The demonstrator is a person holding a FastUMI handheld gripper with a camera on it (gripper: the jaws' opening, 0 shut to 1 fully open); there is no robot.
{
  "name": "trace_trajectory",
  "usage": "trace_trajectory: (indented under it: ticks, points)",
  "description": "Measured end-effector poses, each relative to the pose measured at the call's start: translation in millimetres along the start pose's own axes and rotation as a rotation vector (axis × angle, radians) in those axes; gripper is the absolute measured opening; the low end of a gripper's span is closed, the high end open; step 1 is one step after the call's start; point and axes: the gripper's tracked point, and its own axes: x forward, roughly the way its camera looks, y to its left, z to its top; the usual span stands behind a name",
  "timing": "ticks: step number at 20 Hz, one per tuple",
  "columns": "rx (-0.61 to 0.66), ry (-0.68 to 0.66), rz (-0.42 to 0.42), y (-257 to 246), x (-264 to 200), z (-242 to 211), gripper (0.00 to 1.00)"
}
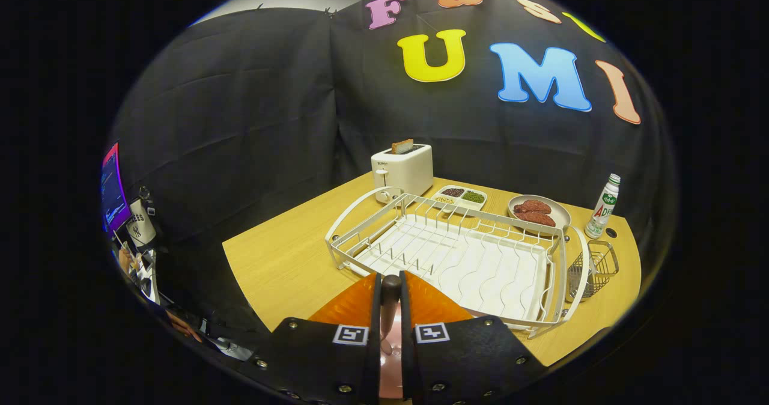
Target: Take the plate from the dish rack, then take the spoon from the basket and place it into the plate.
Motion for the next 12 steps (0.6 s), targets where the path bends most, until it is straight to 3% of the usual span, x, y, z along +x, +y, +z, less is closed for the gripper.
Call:
trace_trajectory:
  ticks: [12]
  points:
    - [-0.051, -0.076, -0.025, -6, -18, 35, 0.15]
